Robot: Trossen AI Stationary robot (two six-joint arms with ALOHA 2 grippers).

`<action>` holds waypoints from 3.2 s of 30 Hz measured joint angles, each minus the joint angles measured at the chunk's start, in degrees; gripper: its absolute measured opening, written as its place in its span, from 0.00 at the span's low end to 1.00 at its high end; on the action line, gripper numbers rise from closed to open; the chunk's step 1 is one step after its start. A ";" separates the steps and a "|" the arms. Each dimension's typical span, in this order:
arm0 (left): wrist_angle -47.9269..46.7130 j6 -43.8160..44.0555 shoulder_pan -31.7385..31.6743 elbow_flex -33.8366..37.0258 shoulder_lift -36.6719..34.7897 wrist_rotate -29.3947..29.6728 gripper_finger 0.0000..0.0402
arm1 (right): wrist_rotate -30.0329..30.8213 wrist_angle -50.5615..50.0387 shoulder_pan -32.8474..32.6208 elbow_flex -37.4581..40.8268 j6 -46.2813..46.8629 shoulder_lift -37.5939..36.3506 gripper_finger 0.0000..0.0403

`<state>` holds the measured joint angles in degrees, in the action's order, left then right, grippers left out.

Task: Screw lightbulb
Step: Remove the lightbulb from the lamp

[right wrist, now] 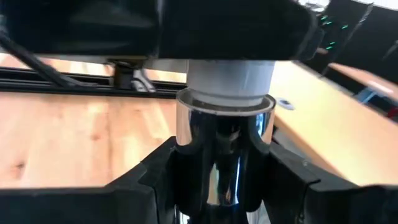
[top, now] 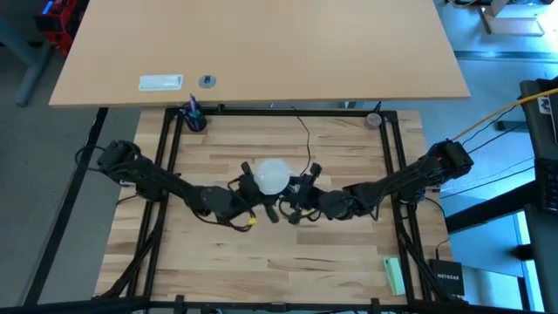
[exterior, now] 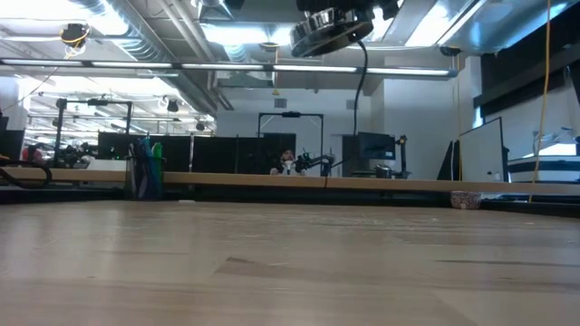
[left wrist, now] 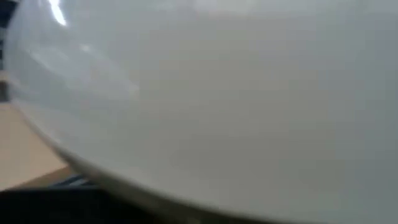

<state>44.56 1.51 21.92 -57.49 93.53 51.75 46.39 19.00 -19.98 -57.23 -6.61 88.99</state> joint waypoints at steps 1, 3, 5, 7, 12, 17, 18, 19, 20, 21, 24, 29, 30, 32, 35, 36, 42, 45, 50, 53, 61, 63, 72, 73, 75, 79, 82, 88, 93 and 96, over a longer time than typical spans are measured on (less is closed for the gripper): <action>0.00 -1.28 0.40 -1.07 0.91 2.05 0.33 | 0.44 -0.12 0.10 0.00 -0.20 0.00 0.43; -0.20 -4.05 1.40 -2.31 1.57 4.72 0.33 | -0.02 -0.50 0.11 0.00 -1.05 0.02 0.43; -0.66 -6.46 2.16 -2.56 1.25 5.11 0.33 | -2.18 -0.82 0.02 -0.11 -1.58 -0.11 0.43; -1.09 -7.20 2.62 -2.54 0.42 4.70 0.33 | -5.72 -1.31 0.02 -0.21 -1.62 -0.84 0.44; -4.55 -8.65 3.68 -2.41 -1.93 -2.38 0.33 | -21.70 -5.14 0.13 -0.29 0.80 -5.99 0.74; -5.08 -4.70 2.51 -2.40 -3.69 -18.71 0.33 | -40.04 -10.71 0.12 -0.39 6.86 -9.96 0.96; -5.05 -4.24 2.15 -2.41 -3.73 -21.94 0.33 | -43.21 -10.74 0.12 -0.36 8.11 -10.14 0.97; -5.09 -3.94 1.76 -2.41 -3.72 -25.63 0.33 | -45.53 -10.10 0.14 -0.35 9.03 -10.21 0.97; -5.33 -3.44 1.35 -2.41 -3.66 -29.46 0.33 | -47.62 -9.45 0.13 -0.35 9.40 -10.21 0.96; -5.55 -2.60 0.75 -2.41 -3.51 -33.47 0.33 | -49.01 -8.75 0.12 -0.36 9.62 -9.93 0.95; -5.87 -0.18 -0.42 -2.41 -3.32 -41.43 0.33 | -51.98 -5.28 0.12 -0.34 10.66 -8.07 0.90; -8.23 1.09 -0.92 -2.41 -3.29 -42.64 0.33 | -54.61 -1.00 0.16 -0.31 11.20 -5.30 0.81; -8.19 1.06 -0.92 -2.41 -3.27 -42.60 0.33 | -54.59 -1.37 0.17 -0.28 11.35 -5.07 0.78; -8.03 1.07 -0.90 -2.41 -3.27 -42.63 0.33 | -54.38 -1.39 0.19 -0.28 12.11 -5.01 0.70; -8.13 1.08 -0.87 -2.43 -3.27 -42.25 0.33 | -51.71 -1.52 0.16 -0.28 12.22 -5.19 0.52; -8.22 0.93 -0.88 -2.43 -3.27 -41.45 0.33 | -50.53 -2.13 0.13 -0.28 12.33 -5.39 0.45; -8.83 0.84 -0.28 -2.43 -3.34 -30.39 0.33 | -35.67 -7.02 -0.54 -0.31 11.06 -6.72 0.42; -8.15 1.40 -0.16 -2.42 -2.64 -21.09 0.33 | -22.57 -7.70 -1.74 -0.31 11.07 -6.45 0.42; -6.23 5.55 -0.46 -3.95 0.99 -6.88 0.33 | -1.51 -9.01 -2.78 -0.11 9.25 -6.01 0.42; -6.22 4.74 -0.10 -5.62 2.80 -3.29 0.33 | 0.50 -8.92 -2.76 -0.09 7.76 -5.88 0.42; -8.77 0.16 1.38 -6.35 2.43 -3.17 0.33 | -9.44 -10.20 -2.54 -0.09 6.55 -6.99 0.50; -11.06 -1.26 2.09 -6.16 1.41 -4.38 0.33 | -15.76 -11.65 -2.82 -0.12 6.63 -8.96 0.63; -12.89 -3.34 1.18 -6.13 -1.18 -29.03 0.33 | -43.62 -14.97 -2.37 -0.38 10.47 -14.69 0.92; -13.02 -3.36 0.91 -6.13 -1.18 -31.12 0.33 | -44.36 -14.99 -2.35 -0.37 10.58 -14.33 0.91; -12.83 -3.16 0.57 -6.13 -1.18 -33.80 0.33 | -44.50 -14.46 -1.96 -0.37 10.90 -13.10 0.89; -12.66 -2.85 0.19 -6.13 -1.18 -34.41 0.33 | -46.57 -9.45 -1.58 -0.31 10.98 -9.69 0.83; -12.85 -2.66 0.23 -6.13 -1.18 -34.61 0.33 | -46.90 -7.92 -1.60 -0.31 10.66 -7.89 0.75; -12.61 -3.05 0.59 -6.13 -1.18 -34.23 0.33 | -43.28 -8.99 -1.68 -0.31 9.43 -7.93 0.42; -12.68 -3.00 0.81 -6.10 -1.18 -28.51 0.33 | -33.81 -10.45 -1.99 -0.31 9.05 -8.02 0.41; -11.59 -2.21 1.28 -6.10 -0.73 -18.80 0.33 | -22.00 -10.03 -3.35 -0.31 8.90 -7.90 0.41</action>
<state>32.97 -0.70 23.19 -63.59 92.80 32.96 24.39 8.98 -23.33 -57.54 2.29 81.09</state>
